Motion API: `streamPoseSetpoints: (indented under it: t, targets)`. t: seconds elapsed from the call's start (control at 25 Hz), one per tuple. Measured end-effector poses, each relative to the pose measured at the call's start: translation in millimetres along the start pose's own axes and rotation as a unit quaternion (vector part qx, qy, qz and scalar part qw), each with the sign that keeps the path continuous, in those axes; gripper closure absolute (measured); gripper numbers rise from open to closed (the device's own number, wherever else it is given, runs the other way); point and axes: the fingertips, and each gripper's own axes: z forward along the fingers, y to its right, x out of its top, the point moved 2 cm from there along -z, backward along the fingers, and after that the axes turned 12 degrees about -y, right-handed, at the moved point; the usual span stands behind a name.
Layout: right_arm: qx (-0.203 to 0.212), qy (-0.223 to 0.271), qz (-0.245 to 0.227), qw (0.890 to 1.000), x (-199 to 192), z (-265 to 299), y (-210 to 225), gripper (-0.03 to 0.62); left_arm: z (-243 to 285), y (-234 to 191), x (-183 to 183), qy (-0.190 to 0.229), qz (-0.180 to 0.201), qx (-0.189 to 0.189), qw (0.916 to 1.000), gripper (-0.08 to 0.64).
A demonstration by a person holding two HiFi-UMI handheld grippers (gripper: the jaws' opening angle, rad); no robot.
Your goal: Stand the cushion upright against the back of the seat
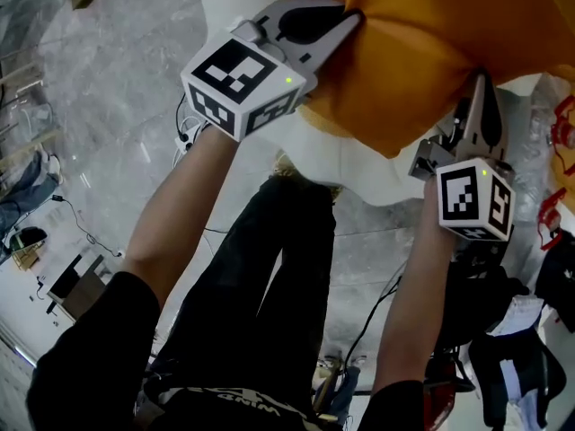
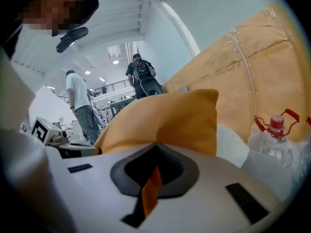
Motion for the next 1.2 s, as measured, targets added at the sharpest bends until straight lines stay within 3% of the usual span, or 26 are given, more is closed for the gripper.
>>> streamPoseSetpoints:
  t: [0.68,1.04,1.12,1.2]
  targets:
    - [0.018,-0.106,0.020,0.994,-56.9,39.2,20.7,0.571,41.2,-10.9,-66.3,-0.129,-0.026,0.003,0.9913,0.534]
    - [0.018,-0.109,0.026,0.994,-62.6,38.2,19.8,0.565,42.6,-11.7,-71.9,-0.129,-0.024,0.005,0.9913,0.463]
    - [0.026,-0.107,0.030,0.993,-63.8,35.7,18.3,0.544,42.0,-9.9,-73.1,-0.124,-0.031,0.003,0.9917,0.452]
    - [0.046,-0.105,0.038,0.993,-64.5,33.0,12.4,0.420,40.9,-8.1,-73.2,-0.115,-0.047,-0.005,0.9922,0.423]
